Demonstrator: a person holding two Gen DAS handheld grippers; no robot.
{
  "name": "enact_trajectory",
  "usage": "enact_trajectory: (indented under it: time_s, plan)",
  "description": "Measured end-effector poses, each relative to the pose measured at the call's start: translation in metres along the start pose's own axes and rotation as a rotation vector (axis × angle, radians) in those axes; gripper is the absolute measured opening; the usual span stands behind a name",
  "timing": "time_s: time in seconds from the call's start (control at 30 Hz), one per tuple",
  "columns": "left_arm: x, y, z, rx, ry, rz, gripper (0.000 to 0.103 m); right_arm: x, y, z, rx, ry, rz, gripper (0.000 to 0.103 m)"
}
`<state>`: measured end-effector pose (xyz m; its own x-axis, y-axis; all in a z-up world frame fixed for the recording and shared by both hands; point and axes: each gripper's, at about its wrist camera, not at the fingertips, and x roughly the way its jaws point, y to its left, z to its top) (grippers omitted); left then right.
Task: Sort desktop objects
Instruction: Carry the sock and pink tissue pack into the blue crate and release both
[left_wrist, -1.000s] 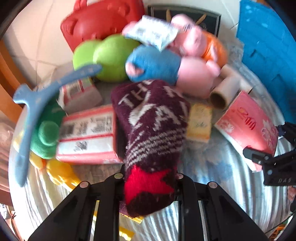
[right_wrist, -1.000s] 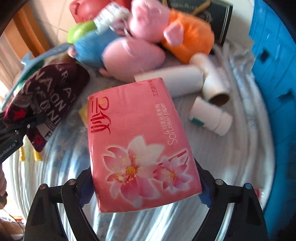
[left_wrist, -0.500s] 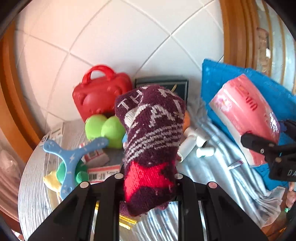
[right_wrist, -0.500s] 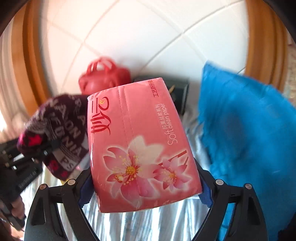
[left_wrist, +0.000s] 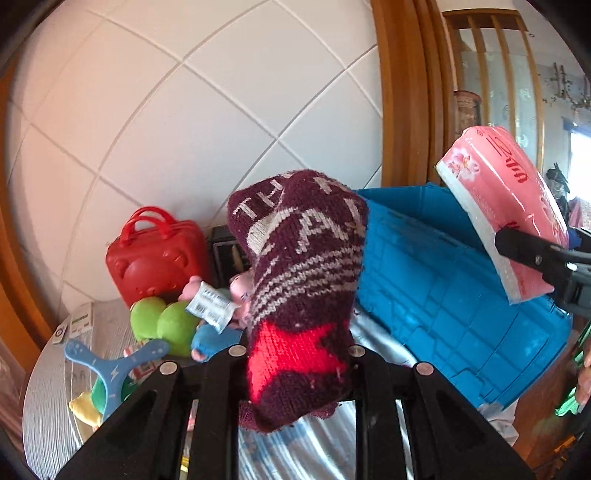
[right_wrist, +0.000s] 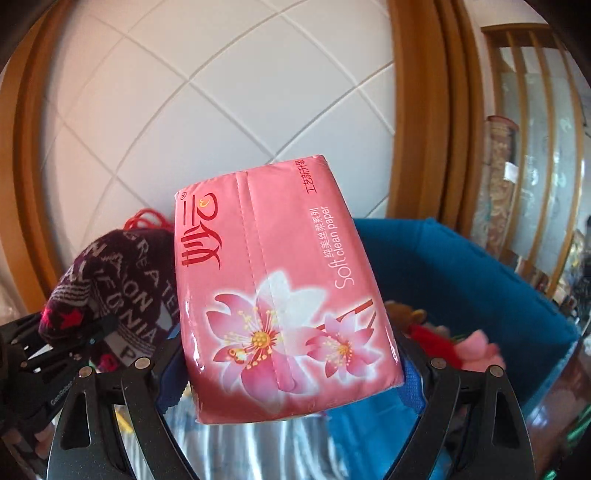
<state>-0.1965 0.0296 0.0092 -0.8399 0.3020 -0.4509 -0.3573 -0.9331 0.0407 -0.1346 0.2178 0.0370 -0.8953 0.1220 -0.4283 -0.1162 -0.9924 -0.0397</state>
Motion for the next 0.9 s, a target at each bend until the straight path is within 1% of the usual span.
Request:
enact_trajectory:
  time_s: [0.1, 0.2, 0.3, 0.43, 0.57, 0.63, 0.7, 0.73, 0.9]
  plan:
    - [0.005, -0.034, 0.018, 0.019, -0.033, -0.006, 0.019, -0.008, -0.034, 0.013, 0.001, -0.028, -0.026, 0.090]
    - [0.013, -0.072, 0.037, 0.021, -0.042, -0.019, 0.019, -0.010, -0.077, 0.025, -0.015, -0.034, -0.064, 0.090]
    - [0.023, -0.117, 0.060, 0.033, -0.050, -0.043, 0.019, 0.000, -0.116, 0.034, -0.044, -0.032, -0.107, 0.091]
    - [0.043, -0.178, 0.089, 0.049, -0.041, -0.067, 0.019, 0.023, -0.171, 0.035, -0.067, -0.012, -0.135, 0.091]
    - [0.071, -0.236, 0.111, 0.083, 0.002, -0.084, 0.019, 0.051, -0.218, 0.034, -0.063, 0.023, -0.149, 0.091]
    - [0.085, -0.261, 0.116, 0.106, 0.033, -0.089, 0.019, 0.063, -0.241, 0.030, -0.052, 0.038, -0.153, 0.091]
    - [0.099, -0.282, 0.118, 0.126, 0.068, -0.099, 0.019, 0.070, -0.255, 0.027, -0.042, 0.048, -0.162, 0.091]
    - [0.106, -0.290, 0.120, 0.132, 0.086, -0.103, 0.019, 0.075, -0.266, 0.025, -0.035, 0.055, -0.164, 0.091]
    - [0.136, -0.315, 0.123, 0.157, 0.166, -0.117, 0.019, 0.097, -0.291, 0.020, -0.024, 0.098, -0.172, 0.091]
